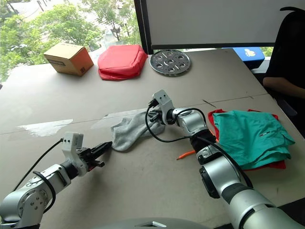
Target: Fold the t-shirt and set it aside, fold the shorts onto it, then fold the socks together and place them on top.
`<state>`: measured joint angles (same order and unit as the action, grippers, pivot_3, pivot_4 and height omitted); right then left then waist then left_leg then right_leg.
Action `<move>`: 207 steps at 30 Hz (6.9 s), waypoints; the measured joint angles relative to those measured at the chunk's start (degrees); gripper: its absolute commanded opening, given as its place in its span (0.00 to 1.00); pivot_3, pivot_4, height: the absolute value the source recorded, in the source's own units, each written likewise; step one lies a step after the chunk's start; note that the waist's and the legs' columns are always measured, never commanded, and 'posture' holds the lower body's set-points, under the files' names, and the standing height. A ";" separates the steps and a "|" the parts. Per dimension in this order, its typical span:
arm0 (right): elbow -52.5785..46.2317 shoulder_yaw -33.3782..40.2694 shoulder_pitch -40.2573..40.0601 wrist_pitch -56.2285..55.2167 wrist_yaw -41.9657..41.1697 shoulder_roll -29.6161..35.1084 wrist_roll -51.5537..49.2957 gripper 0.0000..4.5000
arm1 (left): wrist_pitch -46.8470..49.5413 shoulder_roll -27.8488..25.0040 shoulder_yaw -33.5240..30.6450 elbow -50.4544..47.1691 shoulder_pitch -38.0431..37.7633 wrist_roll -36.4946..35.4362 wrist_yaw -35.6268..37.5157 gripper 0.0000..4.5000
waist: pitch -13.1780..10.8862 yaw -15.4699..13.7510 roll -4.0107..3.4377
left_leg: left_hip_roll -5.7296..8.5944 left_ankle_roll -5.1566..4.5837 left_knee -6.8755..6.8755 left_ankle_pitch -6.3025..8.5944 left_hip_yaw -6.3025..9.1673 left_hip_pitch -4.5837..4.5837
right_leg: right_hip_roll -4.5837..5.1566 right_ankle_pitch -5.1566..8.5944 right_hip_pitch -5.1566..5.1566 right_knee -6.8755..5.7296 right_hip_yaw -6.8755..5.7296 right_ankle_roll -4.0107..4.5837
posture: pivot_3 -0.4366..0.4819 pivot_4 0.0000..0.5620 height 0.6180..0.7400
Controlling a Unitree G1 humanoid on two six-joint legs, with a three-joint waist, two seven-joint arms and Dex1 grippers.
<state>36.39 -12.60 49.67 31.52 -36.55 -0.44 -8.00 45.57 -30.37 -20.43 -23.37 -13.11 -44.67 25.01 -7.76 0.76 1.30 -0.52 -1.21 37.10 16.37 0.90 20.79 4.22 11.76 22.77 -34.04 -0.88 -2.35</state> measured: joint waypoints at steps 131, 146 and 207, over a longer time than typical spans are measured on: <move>-51.89 -1.18 -33.96 -9.22 -11.12 21.22 -10.35 0.99 | 16.83 7.71 -7.47 4.93 15.10 -5.35 -8.92 0.60 | 0.00 -0.81 0.30 | 0.18 0.29 0.04 -0.20 0.77 0.01 | -0.10 0.01 -0.20 -0.07 -0.55 -0.03 | 0.48 0.27 1.00; -64.70 2.60 -41.52 -2.90 -6.10 24.23 -15.16 0.99 | 15.60 13.12 1.97 4.95 22.50 3.61 -22.20 0.60 | 0.23 -3.20 -0.37 | 0.23 0.35 0.25 -0.29 1.33 -0.14 | -0.19 0.16 -0.68 -0.19 -0.74 -0.31 | 0.48 0.27 1.00; -68.54 5.98 -40.55 6.48 0.70 26.03 -23.56 0.88 | -39.80 -3.09 27.10 16.10 20.58 30.87 21.06 0.60 | -0.33 -0.52 0.18 | 0.17 0.56 0.04 -0.71 1.99 0.84 | -0.56 0.04 -0.08 0.09 -0.76 -0.12 | 0.48 0.27 1.00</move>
<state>-32.15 -6.62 9.12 37.99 -35.85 25.59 -31.56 5.77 -33.46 6.67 -7.27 7.47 -13.80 46.08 -8.10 0.23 1.48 -0.34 -0.65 37.14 15.66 2.89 21.63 3.66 11.80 22.69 -33.95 -1.64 -2.47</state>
